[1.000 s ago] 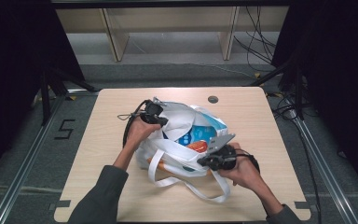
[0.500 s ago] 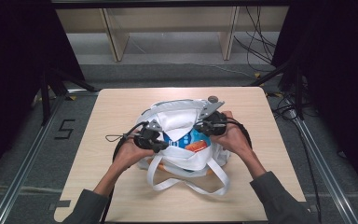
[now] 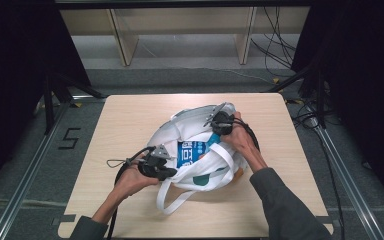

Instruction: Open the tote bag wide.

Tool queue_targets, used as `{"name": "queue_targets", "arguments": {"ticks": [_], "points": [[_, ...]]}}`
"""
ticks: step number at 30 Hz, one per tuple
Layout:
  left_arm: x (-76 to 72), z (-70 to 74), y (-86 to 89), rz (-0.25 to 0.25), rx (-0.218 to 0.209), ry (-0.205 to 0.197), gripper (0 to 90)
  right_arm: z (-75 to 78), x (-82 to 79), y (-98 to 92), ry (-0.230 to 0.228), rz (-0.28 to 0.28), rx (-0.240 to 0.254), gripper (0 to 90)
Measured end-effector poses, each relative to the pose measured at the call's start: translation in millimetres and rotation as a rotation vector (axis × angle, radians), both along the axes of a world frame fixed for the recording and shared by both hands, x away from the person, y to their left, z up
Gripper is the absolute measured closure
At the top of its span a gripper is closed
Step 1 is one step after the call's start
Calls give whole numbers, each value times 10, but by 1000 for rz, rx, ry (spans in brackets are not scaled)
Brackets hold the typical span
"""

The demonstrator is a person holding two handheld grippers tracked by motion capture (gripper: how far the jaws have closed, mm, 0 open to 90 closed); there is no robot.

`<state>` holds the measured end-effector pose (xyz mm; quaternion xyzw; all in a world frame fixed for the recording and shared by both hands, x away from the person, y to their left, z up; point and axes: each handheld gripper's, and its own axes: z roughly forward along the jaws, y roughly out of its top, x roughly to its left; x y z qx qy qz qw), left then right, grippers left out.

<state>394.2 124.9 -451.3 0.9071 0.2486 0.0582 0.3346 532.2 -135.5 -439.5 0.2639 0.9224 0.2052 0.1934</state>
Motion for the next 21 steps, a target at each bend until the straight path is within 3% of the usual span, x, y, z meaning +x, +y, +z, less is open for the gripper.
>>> {"name": "queue_targets", "arguments": {"ticks": [3, 5, 6, 7, 8, 9, 10, 11, 12, 13, 14, 15, 16, 17, 18, 19, 21], "points": [[-1, -9, 5, 10, -13, 3, 895, -64, 98, -4, 18, -38, 18, 900], [9, 25, 14, 12, -15, -22, 891, -47, 74, 8, 17, -48, 17, 900], [19, 90, 34, 73, -65, -56, 837, 57, 16, -38, -6, -24, 80, 900], [48, 142, 54, 101, -91, -68, 831, 132, -42, -75, -3, -25, 149, 900], [48, 142, 54, 101, -91, -68, 829, 132, -42, -75, -3, -25, 149, 900], [157, 265, 114, 127, -106, -118, 829, 282, -206, -140, -26, -2, 248, 900], [157, 265, 114, 127, -106, -118, 830, 351, -305, -164, -46, 22, 258, 900], [212, 312, 124, 162, -123, -115, 830, 351, -305, -164, -46, 22, 258, 900], [295, 356, 142, 166, -123, -135, 826, 452, -515, -206, -69, 93, 268, 900], [377, 385, 150, 195, -130, -134, 822, 479, -608, -233, -67, 123, 250, 900], [539, 412, 167, 261, -117, -121, 822, 480, -698, -268, -65, 129, 239, 900], [539, 412, 167, 261, -117, -121, 823, 480, -698, -268, -65, 129, 239, 900], [649, 402, 179, 264, -119, -139, 823, 467, -751, -318, -61, 138, 226, 900], [735, 388, 198, 284, -94, -142, 823, 439, -780, -376, -56, 129, 204, 900], [882, 307, 243, 343, -42, -136, 833, 369, -814, -509, -52, 87, 171, 900], [882, 307, 243, 343, -42, -136, 846, 325, -822, -583, -50, 93, 177, 900], [979, 218, 314, 376, -67, -94, 855, 299, -850, -656, -27, 87, 188, 900]]}}
